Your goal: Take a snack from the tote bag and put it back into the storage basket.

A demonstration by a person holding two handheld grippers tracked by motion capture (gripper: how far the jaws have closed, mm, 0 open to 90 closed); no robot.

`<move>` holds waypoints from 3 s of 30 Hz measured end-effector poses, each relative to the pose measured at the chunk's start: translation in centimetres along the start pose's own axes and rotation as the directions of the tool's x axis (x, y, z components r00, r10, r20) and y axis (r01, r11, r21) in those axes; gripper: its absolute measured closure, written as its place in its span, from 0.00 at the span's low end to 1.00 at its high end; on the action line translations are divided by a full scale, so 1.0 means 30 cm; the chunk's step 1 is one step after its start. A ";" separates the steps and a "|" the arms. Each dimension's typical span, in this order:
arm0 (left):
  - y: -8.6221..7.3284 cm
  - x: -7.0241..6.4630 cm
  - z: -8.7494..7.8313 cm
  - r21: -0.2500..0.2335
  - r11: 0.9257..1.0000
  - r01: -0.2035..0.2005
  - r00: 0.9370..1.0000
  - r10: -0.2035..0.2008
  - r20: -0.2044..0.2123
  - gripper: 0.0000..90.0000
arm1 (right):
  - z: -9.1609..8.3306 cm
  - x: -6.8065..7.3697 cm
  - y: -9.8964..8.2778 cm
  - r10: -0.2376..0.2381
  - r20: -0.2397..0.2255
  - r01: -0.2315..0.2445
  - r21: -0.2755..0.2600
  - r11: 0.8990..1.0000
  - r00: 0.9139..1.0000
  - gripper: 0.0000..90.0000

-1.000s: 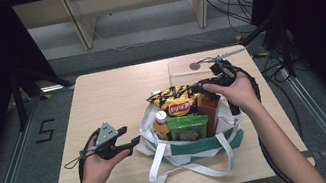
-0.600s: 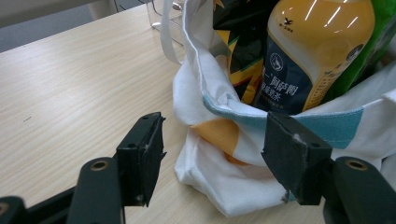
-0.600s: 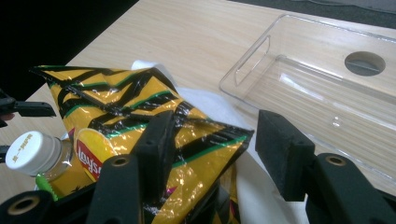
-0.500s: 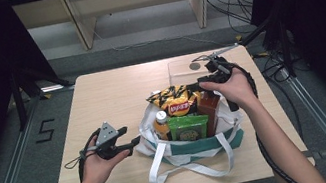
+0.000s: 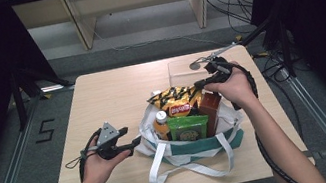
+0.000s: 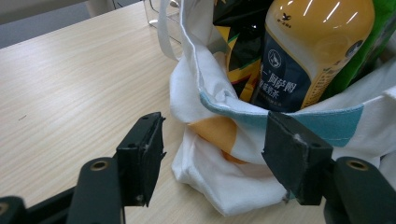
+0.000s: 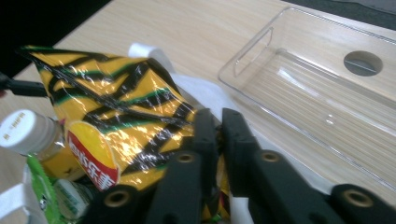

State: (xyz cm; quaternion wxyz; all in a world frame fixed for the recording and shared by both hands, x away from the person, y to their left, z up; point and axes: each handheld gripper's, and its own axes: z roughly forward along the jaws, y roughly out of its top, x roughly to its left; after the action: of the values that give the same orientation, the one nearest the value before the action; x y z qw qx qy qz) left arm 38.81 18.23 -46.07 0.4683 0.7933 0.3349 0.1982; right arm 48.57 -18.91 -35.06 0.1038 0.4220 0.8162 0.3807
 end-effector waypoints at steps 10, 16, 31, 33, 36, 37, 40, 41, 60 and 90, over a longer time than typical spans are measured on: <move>-0.002 0.002 -0.001 -0.001 1.000 0.001 1.000 -0.001 0.001 0.41 | -0.025 0.035 0.018 0.035 0.018 -0.034 -0.011 0.999 0.999 0.82; -0.003 0.003 0.001 0.005 1.000 -0.004 1.000 0.004 0.005 0.41 | 0.000 0.016 0.018 0.008 -0.041 -0.007 0.029 1.000 0.999 0.42; -0.005 0.001 0.003 0.015 1.000 -0.004 1.000 0.004 0.004 0.41 | 0.012 0.007 0.017 -0.025 0.000 0.025 0.049 0.998 1.000 0.99; -0.005 0.002 0.004 0.017 1.000 -0.004 1.000 0.004 0.004 0.41 | 0.010 0.021 0.016 0.008 -0.004 -0.008 0.071 0.997 1.000 1.00; -0.006 0.005 0.005 0.016 1.000 -0.006 1.000 0.005 0.006 0.41 | 0.004 0.021 0.021 -0.038 0.010 0.038 0.063 0.997 0.999 1.00; -0.007 0.004 0.005 0.017 1.000 0.000 1.000 0.000 0.003 0.41 | -0.005 0.036 0.025 -0.025 0.024 0.023 0.065 0.998 0.999 1.00; -0.007 0.006 0.005 0.014 1.000 -0.007 1.000 0.007 0.009 0.41 | -0.016 0.054 0.031 -0.029 0.042 0.027 0.055 0.998 0.999 1.00; -0.006 0.005 0.004 0.015 1.000 -0.005 1.000 0.005 0.006 0.41 | -0.030 0.073 0.034 -0.033 0.060 0.031 0.039 0.999 0.998 1.00; -0.005 0.004 0.002 0.015 1.000 -0.002 1.000 0.002 0.003 0.41 | -0.100 0.097 0.045 -0.100 0.092 0.111 -0.123 0.986 0.991 1.00; -0.008 0.004 0.005 0.021 1.000 0.002 1.000 -0.003 0.006 0.41 | 0.015 0.031 0.033 -0.044 -0.073 0.046 0.022 0.999 0.996 0.99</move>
State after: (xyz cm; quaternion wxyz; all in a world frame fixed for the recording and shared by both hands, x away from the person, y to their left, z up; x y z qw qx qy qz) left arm 38.90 18.31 -46.35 0.4611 0.7984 0.3365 0.1916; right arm 48.82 -17.60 -34.53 0.0775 0.3904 0.8333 0.3836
